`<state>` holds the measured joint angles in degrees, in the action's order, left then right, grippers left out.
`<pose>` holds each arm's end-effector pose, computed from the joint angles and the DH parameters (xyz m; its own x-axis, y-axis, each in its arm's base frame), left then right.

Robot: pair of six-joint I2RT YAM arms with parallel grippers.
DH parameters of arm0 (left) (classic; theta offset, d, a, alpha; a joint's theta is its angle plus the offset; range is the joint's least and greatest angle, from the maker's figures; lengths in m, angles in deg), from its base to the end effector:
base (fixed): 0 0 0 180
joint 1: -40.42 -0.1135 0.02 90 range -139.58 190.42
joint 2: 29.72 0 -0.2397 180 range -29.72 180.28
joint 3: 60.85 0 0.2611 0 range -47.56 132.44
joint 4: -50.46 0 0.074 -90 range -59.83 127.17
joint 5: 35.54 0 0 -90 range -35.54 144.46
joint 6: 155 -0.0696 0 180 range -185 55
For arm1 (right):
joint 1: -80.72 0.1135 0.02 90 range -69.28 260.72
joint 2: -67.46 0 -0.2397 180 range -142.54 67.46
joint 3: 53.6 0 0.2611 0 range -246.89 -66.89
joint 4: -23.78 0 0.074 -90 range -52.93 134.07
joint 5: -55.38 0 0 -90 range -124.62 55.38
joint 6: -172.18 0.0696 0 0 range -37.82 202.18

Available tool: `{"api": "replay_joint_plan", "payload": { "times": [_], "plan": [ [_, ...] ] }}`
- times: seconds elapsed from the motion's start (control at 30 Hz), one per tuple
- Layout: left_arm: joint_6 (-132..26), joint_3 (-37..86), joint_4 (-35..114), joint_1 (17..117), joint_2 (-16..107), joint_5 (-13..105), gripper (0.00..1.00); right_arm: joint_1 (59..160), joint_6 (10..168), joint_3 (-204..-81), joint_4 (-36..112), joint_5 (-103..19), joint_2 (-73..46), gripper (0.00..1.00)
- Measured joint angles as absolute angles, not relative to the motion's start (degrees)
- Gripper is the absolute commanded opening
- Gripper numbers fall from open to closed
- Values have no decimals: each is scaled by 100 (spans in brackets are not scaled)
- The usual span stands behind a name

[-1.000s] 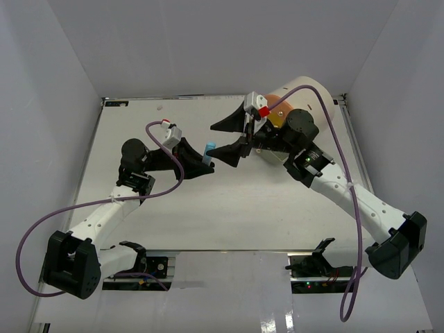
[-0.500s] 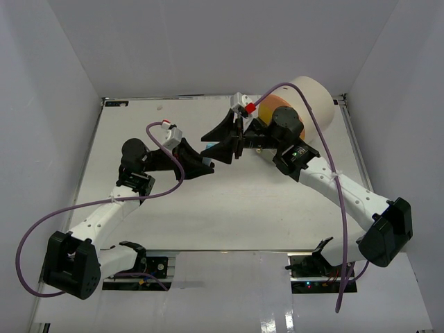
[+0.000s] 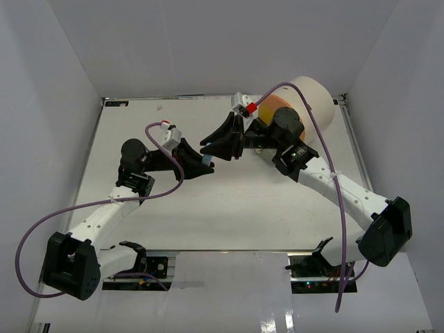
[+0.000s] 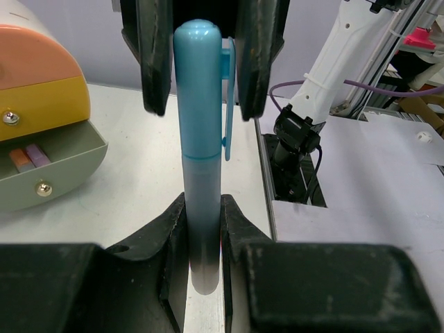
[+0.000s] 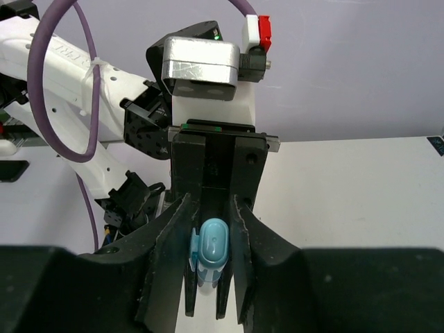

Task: Sort the stationery into containers
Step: Close the pen cap on the pen.

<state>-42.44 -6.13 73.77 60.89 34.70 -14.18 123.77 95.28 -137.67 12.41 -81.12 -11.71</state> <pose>0.2307 -0.1553 0.3091 -0.1706 -0.0855 -0.9816 0.9853 -0.0088 -0.1705 0.2229 0.2773 0.4054 -0.0224 0.1925 -0.9810 -0.9997 -0.0164 0.0196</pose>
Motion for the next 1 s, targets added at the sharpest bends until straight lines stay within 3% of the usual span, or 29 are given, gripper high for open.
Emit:
{"api": "replay_joint_plan", "payload": {
  "times": [0.13,0.3,0.63,1.0],
  "plan": [
    [-4217,-613,7454,6089,3470,-1425,11,12379,9567,-13684,1188,-8138,-1178,27],
    [-4204,-613,7517,6089,3479,-1484,10,12386,9657,-13642,1066,-8175,-1178,8],
    [-4115,-545,7792,6084,3674,-1659,0,12381,9679,-13566,937,-8252,-1178,8],
    [-4056,-232,7958,6078,3840,-1877,0,12373,9655,-13570,668,-8317,-1171,8]
  ]
}}
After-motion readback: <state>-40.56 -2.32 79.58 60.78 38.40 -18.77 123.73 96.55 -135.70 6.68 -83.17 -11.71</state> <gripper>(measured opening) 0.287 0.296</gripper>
